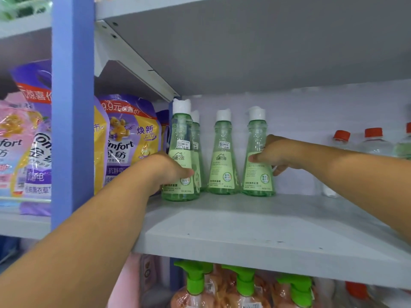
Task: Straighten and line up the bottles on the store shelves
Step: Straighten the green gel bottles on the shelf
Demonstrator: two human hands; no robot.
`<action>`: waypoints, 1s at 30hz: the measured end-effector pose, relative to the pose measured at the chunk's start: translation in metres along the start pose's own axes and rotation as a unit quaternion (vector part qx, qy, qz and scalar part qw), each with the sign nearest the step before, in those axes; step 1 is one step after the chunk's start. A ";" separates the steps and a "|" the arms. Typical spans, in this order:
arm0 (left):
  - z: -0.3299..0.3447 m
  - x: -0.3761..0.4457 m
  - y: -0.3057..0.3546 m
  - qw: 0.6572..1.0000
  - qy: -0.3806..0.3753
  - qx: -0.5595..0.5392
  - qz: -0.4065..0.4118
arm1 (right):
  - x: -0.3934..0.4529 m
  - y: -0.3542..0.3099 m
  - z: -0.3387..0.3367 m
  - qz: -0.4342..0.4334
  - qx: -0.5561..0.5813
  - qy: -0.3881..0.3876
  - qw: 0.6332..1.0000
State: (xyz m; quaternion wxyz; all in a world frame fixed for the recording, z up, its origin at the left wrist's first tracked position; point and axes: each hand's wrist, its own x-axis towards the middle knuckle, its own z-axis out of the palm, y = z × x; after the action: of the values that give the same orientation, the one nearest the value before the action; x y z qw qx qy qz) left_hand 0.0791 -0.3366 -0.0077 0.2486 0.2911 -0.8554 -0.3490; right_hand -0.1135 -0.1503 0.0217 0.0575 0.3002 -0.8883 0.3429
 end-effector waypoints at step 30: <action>0.029 -0.012 0.043 0.937 0.217 -0.127 0.244 | -0.195 0.124 -0.197 0.133 -0.054 0.239 0.960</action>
State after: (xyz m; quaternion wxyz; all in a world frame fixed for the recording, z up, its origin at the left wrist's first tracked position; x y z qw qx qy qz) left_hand 0.0559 -0.2899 0.0036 0.5403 0.1080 -0.7740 -0.3120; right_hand -0.0470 0.1455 0.0397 0.2384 0.0852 -0.8976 0.3608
